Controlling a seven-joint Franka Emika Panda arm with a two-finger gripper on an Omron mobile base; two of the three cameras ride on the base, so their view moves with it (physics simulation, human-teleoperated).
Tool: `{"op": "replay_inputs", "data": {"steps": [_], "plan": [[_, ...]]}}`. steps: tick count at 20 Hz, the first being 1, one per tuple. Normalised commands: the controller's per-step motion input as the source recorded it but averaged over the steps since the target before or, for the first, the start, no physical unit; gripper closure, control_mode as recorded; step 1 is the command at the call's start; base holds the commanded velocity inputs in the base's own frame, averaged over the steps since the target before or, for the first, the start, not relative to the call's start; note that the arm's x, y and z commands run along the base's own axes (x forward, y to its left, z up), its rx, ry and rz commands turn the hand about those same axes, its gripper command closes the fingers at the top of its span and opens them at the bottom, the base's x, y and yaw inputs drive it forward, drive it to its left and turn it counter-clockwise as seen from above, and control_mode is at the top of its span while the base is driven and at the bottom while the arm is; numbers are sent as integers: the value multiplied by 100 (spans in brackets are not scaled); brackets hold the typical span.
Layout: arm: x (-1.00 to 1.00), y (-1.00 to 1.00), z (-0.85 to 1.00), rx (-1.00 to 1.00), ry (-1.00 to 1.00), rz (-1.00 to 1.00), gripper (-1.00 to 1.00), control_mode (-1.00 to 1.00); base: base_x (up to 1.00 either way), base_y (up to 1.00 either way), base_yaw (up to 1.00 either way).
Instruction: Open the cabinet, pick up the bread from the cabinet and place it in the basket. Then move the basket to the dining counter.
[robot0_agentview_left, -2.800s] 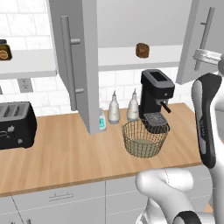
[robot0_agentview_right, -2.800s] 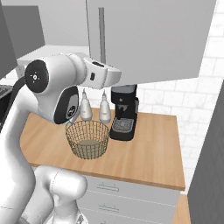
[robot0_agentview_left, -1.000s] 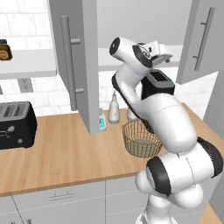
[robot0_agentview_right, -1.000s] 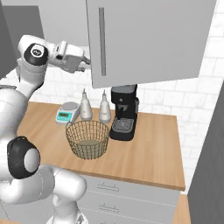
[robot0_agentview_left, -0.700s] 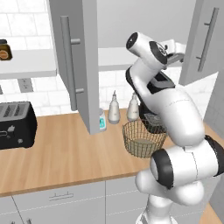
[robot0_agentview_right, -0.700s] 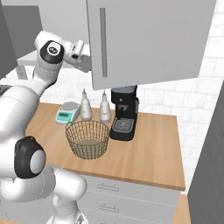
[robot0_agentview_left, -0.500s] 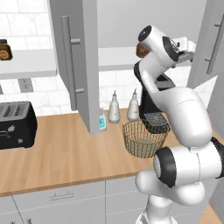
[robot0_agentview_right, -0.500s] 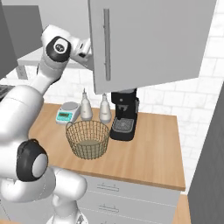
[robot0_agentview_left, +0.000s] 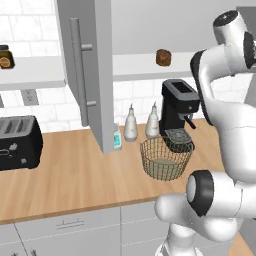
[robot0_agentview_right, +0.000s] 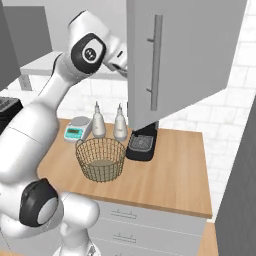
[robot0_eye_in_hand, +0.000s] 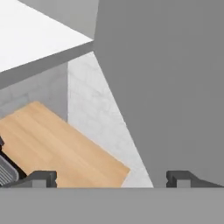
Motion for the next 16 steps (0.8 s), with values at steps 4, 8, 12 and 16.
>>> {"op": "replay_inputs", "data": {"steps": [4,8,12,16], "plan": [[-67,-100,0,16,-27,-9,-100,-100,0,0,0],[-53,-55,-4,4,-34,-6,-100,-100,0,0,0],[-11,53,-21,0,-28,13,-100,-100,0,0,0],[56,100,0,0,-23,40,-100,-100,0,0,0]]}}
